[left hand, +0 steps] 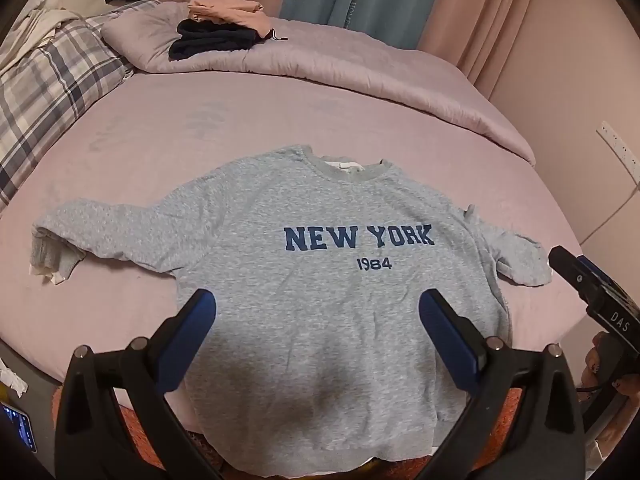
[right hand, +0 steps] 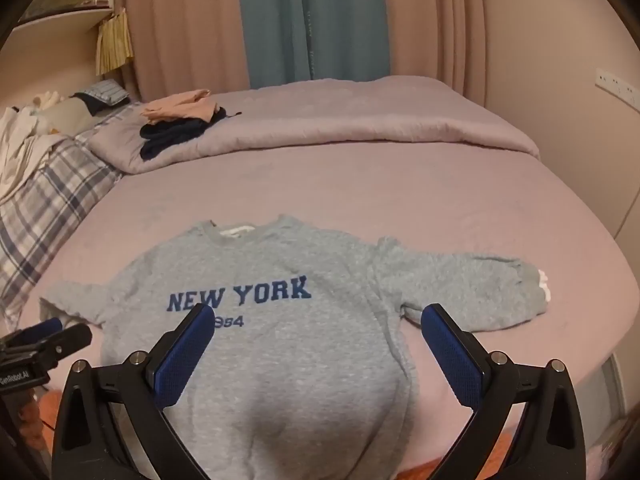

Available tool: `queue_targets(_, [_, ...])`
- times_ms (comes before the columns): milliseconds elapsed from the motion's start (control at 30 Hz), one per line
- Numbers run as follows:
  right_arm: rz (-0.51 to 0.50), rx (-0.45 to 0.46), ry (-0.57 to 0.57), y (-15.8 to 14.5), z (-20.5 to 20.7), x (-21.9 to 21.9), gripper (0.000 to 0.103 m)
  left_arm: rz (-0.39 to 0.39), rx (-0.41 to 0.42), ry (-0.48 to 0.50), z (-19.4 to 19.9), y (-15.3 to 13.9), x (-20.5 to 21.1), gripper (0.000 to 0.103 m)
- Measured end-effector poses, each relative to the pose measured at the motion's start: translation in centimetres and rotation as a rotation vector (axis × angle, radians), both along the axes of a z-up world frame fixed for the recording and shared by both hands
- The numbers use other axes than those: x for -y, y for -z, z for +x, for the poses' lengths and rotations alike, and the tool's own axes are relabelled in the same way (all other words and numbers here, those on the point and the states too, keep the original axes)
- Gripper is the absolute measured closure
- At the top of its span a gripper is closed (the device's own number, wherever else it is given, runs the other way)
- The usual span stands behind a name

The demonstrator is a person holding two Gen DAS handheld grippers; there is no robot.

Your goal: Fold small clothes

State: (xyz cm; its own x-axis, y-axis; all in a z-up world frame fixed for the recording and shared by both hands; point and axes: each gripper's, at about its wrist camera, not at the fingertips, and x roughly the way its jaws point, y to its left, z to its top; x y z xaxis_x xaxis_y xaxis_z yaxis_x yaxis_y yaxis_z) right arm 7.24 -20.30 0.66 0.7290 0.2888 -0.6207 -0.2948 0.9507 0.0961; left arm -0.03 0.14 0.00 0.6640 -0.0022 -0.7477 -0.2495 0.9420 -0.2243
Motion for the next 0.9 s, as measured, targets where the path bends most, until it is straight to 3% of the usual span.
queue_targets(367, [0.058,-0.038,0.002,0.4,0.3,0.4,0.0,0.018,-0.014,0.025,0.3,0.7,0.5,0.002])
queue_targets(567, [0.068,-0.053,0.006,0.5,0.7,0.5,0.0,-0.011,-0.03,0.03,0.6,0.8,0.5,0.002])
queue_targets(733, [0.073,-0.066,0.015,0.6,1.2,0.6,0.001,-0.005,0.021,0.035,0.8,0.8,0.4,0.002])
queue_targets(900, [0.08,-0.073,0.023,0.7,1.6,0.6,0.0,-0.006,0.009,0.043,1.2,0.9,0.3,0.002])
